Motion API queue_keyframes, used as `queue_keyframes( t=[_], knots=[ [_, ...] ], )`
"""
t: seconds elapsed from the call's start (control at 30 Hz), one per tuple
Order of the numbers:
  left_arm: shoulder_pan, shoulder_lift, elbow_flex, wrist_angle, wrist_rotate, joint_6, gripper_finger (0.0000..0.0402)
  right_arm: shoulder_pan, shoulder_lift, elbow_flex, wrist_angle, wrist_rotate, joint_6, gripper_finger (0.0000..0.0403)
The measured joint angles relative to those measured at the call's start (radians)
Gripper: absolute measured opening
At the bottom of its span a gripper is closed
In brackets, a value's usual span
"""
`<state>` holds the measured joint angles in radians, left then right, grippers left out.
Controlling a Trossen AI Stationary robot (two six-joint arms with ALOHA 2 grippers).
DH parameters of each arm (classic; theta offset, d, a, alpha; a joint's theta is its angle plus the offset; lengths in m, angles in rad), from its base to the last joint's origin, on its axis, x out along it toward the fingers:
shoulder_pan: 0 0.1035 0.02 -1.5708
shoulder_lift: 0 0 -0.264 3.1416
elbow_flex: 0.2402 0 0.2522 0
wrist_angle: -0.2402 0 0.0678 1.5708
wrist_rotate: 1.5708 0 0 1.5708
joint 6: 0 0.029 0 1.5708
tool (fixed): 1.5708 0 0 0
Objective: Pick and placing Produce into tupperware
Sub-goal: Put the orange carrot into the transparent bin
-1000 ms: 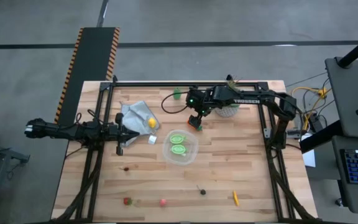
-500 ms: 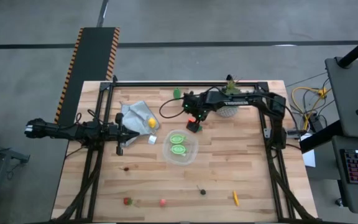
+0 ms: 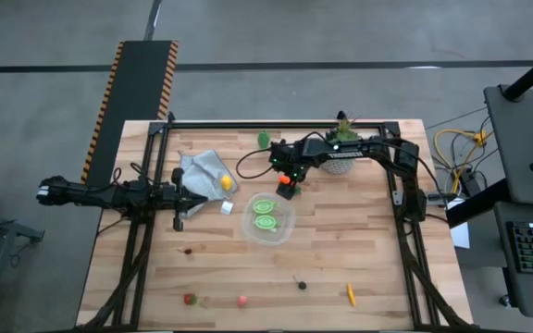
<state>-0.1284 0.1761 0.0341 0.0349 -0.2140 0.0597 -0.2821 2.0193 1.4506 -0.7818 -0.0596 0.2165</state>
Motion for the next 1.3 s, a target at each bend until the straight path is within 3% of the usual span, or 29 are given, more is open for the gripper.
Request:
queue_keyframes(
  t=[0.9,1.3],
  knots=[
    [0.0,0.027,0.0,0.001,0.0,0.0,0.0,0.001,0.0,-0.005,0.024,-0.004,-0.011,0.0327],
    [0.0,0.026,0.0,0.001,0.0,0.0,0.0,0.006,0.067,0.003,0.021,-0.022,-0.012,0.0327]
  ],
)
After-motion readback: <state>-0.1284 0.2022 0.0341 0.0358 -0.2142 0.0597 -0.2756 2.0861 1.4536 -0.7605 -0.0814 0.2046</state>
